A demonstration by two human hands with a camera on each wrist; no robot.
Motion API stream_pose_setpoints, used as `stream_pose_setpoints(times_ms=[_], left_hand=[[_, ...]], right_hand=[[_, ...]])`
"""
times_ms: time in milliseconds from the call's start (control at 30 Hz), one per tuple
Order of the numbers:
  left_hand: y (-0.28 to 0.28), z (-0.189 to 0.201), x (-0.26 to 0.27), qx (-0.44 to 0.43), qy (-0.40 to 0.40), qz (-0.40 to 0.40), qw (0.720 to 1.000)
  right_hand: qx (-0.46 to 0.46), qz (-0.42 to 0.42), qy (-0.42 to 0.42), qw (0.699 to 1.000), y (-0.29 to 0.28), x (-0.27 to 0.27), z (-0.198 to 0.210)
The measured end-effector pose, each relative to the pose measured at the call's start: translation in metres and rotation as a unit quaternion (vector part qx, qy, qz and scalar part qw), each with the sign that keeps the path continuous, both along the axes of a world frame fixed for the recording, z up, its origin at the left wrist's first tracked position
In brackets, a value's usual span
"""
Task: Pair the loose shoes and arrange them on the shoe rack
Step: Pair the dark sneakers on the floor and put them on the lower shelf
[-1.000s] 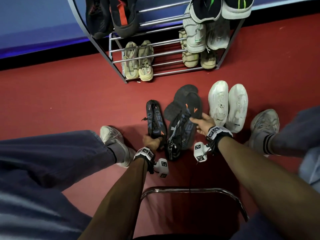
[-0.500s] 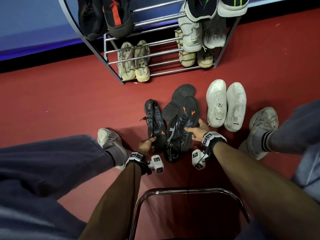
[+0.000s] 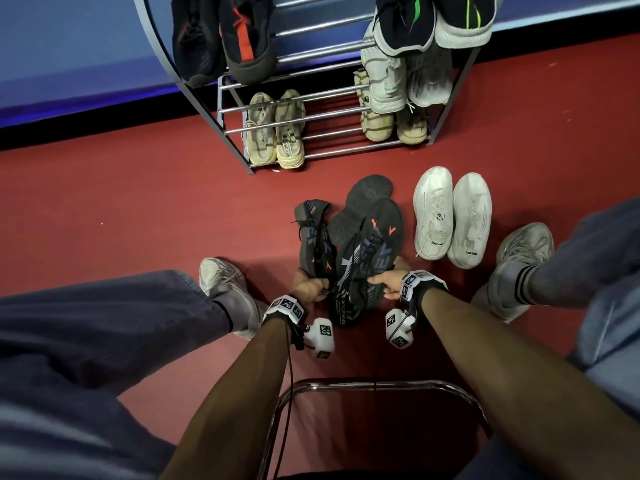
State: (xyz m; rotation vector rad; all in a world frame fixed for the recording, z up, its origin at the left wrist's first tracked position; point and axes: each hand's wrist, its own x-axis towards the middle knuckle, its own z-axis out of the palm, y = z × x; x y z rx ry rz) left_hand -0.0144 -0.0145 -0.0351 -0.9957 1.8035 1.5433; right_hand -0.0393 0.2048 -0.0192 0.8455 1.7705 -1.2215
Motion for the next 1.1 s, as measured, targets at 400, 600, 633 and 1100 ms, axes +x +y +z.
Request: stream_pose_setpoints(times_ms=[400,600,633,1100], left_hand=[[-0.031,0.112,-0.018,-0.309,0.248,0.152,0.905],[-0.028,0.157,-0.027,-0.321,0.348,0.144,0.869],[-0.026,0.164,-0.03,-0.305,0.364,0.127,0.871],[0.05,0.077,-0.008,-0.045,0.206,-0.025,0.977]], right_hand=[[-0.018,-0.056,0.09,0.994,-0.008,0.008,0.039],[-0.02,-0.08,0.14,0.987,0.006,0.012,0.045],[-0.014,-0.073,0.152,0.986,0.009,0.012,0.043],[0.067,0.109,0.102,0.987,0.033,0.033,0.043]])
